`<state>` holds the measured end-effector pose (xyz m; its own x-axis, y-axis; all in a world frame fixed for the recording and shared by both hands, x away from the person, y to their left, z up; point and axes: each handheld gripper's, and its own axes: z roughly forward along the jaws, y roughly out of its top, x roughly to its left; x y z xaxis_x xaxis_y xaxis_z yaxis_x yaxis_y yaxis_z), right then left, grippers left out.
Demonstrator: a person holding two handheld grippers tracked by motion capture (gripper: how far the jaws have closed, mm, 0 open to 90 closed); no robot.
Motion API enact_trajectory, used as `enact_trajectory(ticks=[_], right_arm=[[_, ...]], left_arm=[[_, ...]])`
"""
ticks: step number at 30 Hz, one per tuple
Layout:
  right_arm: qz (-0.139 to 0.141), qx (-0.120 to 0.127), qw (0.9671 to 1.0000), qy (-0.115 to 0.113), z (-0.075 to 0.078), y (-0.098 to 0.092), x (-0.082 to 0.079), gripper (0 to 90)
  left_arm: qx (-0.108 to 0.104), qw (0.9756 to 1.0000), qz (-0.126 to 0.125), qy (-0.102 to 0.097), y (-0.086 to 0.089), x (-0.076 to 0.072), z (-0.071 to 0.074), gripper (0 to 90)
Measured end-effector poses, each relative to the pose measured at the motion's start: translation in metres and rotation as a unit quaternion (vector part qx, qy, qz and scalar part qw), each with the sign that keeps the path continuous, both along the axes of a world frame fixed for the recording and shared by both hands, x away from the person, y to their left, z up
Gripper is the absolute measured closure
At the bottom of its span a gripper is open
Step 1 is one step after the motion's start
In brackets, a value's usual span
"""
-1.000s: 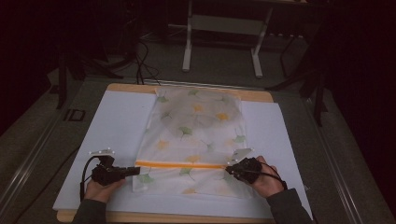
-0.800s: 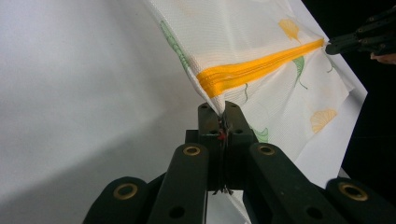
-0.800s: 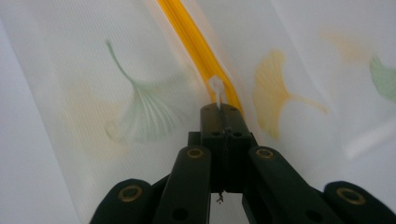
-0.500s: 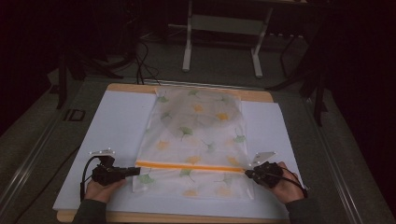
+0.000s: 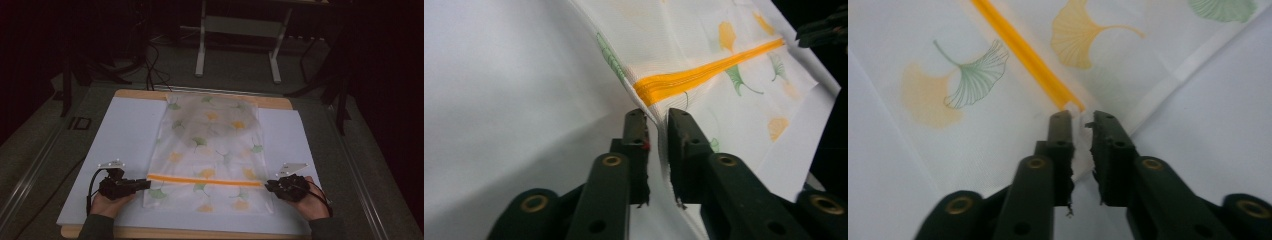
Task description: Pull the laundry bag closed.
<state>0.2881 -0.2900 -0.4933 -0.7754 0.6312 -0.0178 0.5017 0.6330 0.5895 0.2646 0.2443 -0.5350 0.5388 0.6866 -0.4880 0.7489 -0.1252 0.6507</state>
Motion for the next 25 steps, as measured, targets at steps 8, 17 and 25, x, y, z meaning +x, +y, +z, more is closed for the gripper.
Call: enact_trajectory(ticks=[8,17,25], right_arm=[[-0.036,0.046,0.9981,-0.019,-0.004,-0.011,-0.002,69.0],[-0.087,0.072,0.9931,-0.03,-0.012,-0.025,-0.003,63.3],[-0.145,0.08,0.9849,-0.051,-0.017,-0.033,0.0,60.2]], left_arm=[[0.003,0.9985,0.02,-0.051,0.003,-0.006,0.009,69.2],[0.07,0.9895,0.067,-0.108,0.002,-0.012,0.017,64.9],[0.17,0.9644,0.156,-0.129,0.005,-0.008,0.013,55.1]])
